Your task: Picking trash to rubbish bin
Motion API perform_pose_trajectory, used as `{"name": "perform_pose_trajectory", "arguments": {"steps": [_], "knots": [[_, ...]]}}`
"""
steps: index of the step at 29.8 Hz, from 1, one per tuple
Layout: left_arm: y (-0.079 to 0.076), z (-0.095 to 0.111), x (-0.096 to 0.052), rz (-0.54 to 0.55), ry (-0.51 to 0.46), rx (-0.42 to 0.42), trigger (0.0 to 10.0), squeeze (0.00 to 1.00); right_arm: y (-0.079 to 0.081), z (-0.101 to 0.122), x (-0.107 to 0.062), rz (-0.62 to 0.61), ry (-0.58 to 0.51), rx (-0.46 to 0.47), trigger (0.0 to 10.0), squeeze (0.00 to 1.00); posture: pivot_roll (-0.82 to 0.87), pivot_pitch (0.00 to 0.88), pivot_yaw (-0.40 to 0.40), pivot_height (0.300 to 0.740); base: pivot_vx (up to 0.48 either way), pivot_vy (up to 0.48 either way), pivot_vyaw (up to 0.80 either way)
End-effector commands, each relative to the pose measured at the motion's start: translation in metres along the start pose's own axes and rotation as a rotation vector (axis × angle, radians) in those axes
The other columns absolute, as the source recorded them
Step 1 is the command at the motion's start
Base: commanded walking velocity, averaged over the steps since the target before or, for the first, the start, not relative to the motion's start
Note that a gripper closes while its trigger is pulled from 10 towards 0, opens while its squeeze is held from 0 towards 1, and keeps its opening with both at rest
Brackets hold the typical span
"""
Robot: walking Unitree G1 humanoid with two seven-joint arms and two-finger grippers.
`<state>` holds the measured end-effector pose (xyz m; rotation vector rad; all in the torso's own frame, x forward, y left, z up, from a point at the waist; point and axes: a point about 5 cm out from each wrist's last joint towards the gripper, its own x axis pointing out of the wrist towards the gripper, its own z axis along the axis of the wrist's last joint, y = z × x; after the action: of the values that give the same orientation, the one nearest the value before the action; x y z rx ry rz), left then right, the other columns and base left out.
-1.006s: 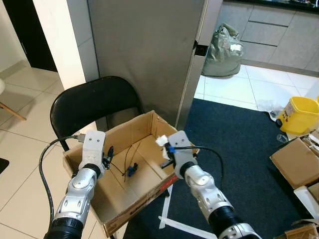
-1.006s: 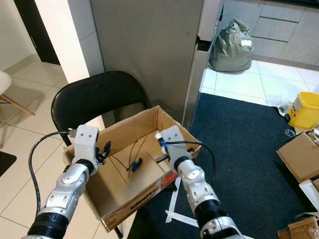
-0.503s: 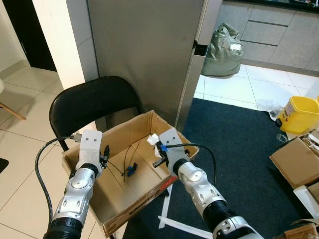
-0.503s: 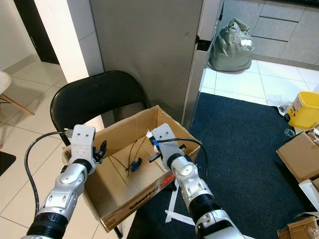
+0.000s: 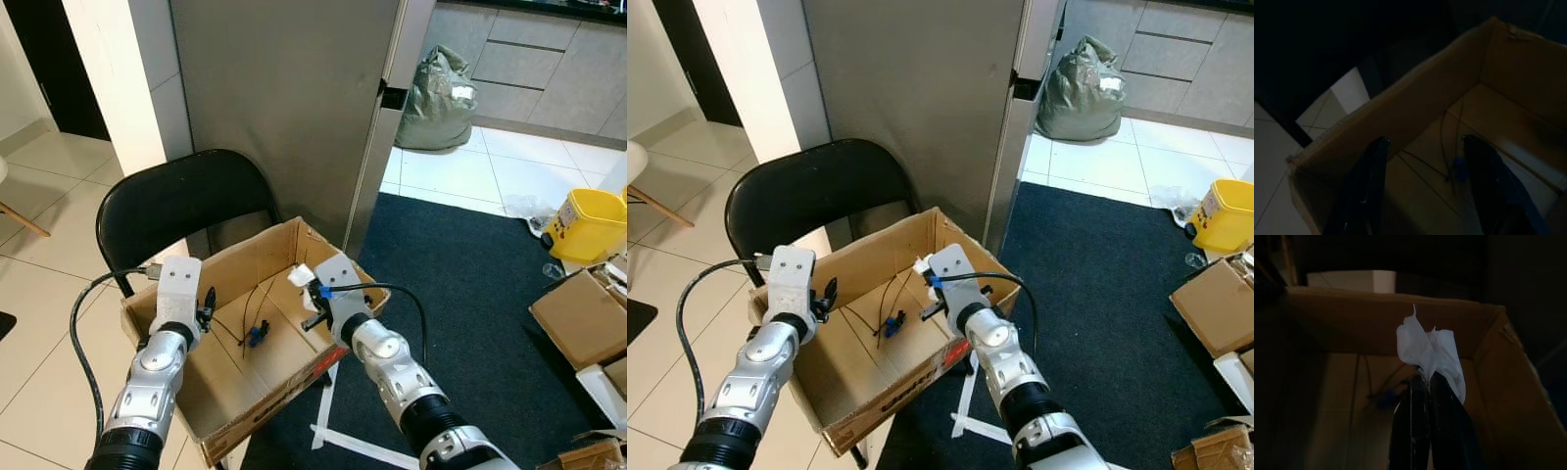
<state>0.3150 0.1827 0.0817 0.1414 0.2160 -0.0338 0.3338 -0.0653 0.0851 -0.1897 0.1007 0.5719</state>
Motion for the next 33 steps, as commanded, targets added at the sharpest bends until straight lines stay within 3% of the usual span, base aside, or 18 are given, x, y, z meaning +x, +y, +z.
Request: {"name": "perform_pose_trajectory", "arguments": {"steps": [1, 13, 24, 33], "knots": [[0.001, -0.010, -0.002, -0.013, 0.050, 0.030, 10.0, 0.00, 0.002, 0.002, 0.001, 0.013, -0.018, 0.007, 10.0, 0.00, 0.03, 0.078, -0.026, 0.740, 0.000, 0.000, 0.00], [0.003, -0.012, -0.001, -0.001, 0.078, 0.044, 10.0, 0.00, 0.003, 0.013, 0.014, -0.019, -0.009, -0.002, 10.0, 0.00, 0.02, 0.096, -0.024, 0.740, 0.000, 0.000, 0.00], [0.002, -0.015, -0.007, 0.005, 0.076, 0.048, 10.0, 0.00, 0.009, 0.015, 0.018, -0.032, -0.017, 0.001, 10.0, 0.00, 0.01, 0.166, -0.040, 0.740, 0.000, 0.000, 0.00], [-0.010, -0.016, -0.014, -0.117, 0.075, 0.009, 10.0, 0.00, 0.013, 0.020, 0.021, -0.022, -0.041, 0.019, 10.0, 0.00, 0.02, 0.189, -0.052, 0.740, 0.000, 0.000, 0.00]]}}
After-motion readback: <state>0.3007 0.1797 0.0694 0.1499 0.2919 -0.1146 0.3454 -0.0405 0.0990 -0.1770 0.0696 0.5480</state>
